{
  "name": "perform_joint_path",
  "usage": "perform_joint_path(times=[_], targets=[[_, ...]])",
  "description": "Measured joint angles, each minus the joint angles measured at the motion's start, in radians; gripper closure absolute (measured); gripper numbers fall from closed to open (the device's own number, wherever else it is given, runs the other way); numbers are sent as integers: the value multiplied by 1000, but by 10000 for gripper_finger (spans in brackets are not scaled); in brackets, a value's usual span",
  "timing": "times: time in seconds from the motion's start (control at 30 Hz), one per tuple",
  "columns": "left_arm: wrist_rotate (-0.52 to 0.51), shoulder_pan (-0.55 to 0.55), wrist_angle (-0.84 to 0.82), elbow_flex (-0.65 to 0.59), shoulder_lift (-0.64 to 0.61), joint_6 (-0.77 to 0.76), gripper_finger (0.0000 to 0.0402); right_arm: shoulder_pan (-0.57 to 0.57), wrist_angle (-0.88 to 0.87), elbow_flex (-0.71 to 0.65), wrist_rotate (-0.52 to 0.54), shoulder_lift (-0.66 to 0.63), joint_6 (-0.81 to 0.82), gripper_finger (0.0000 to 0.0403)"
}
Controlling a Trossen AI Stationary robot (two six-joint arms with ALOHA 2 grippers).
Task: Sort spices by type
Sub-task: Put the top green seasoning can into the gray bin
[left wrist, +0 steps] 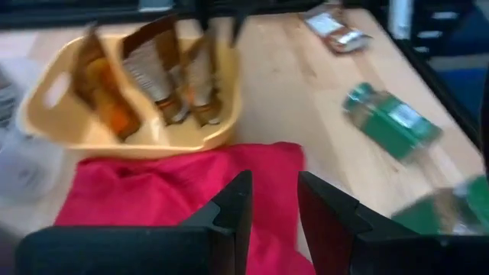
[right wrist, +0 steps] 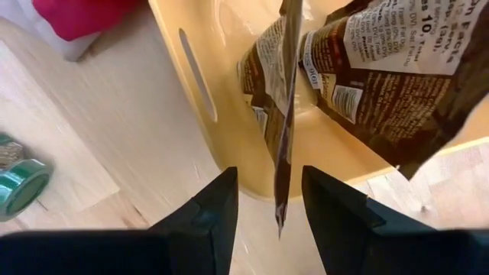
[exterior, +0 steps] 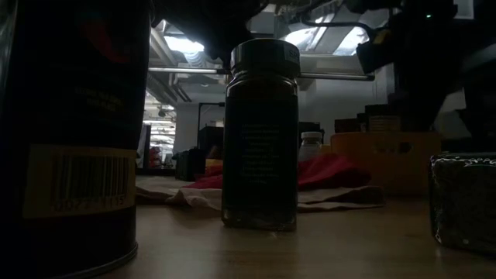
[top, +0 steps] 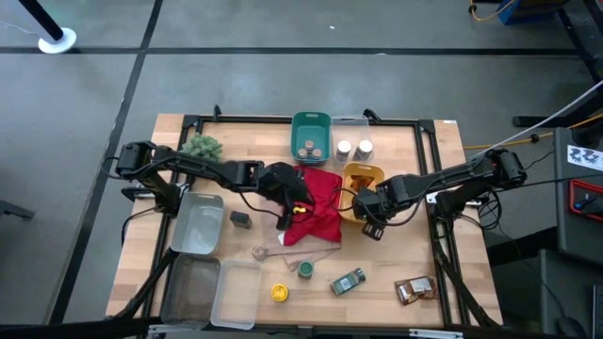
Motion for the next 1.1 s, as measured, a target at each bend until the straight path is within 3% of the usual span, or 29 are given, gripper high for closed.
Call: perform_joint_path(times=[0.17, 0.23, 0.53, 0.63, 0.87, 1.1], targets=[[-86, 34, -1, 0, 0, -168, 311, 0, 1, 0, 0, 0, 0, 258], [-88, 49, -12, 0, 0, -166, 311, 0, 1, 0, 0, -1, 0, 258], [-90, 86, -117, 0, 0, 191, 311, 0, 2, 0, 0, -1, 0, 258], [-103, 86, -136, 0, 0, 243, 305, 0, 3, 0, 0, -1, 0, 258], [-252, 93, -187, 0, 12, 245, 240, 0, 4, 0, 0, -1, 0, 258], [-264, 122, -336, 0, 13, 373, 199, 0, 4, 0, 0, -1, 0, 258]])
